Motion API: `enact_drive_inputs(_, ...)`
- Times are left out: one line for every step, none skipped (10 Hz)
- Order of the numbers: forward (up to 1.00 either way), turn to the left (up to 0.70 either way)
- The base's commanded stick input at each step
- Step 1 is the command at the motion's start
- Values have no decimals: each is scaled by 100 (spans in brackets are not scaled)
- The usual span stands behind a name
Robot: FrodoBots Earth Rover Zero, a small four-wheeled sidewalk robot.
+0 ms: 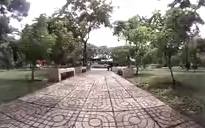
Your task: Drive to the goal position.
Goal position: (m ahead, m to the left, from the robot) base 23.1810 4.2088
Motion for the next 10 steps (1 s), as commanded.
enact_drive_inputs(100,0)
enact_drive_inputs(100,0)
enact_drive_inputs(100,0)
enact_drive_inputs(100,0)
enact_drive_inputs(100,0)
enact_drive_inputs(100,0)
enact_drive_inputs(100,0)
enact_drive_inputs(100,0)
enact_drive_inputs(100,0)
enact_drive_inputs(100,0)
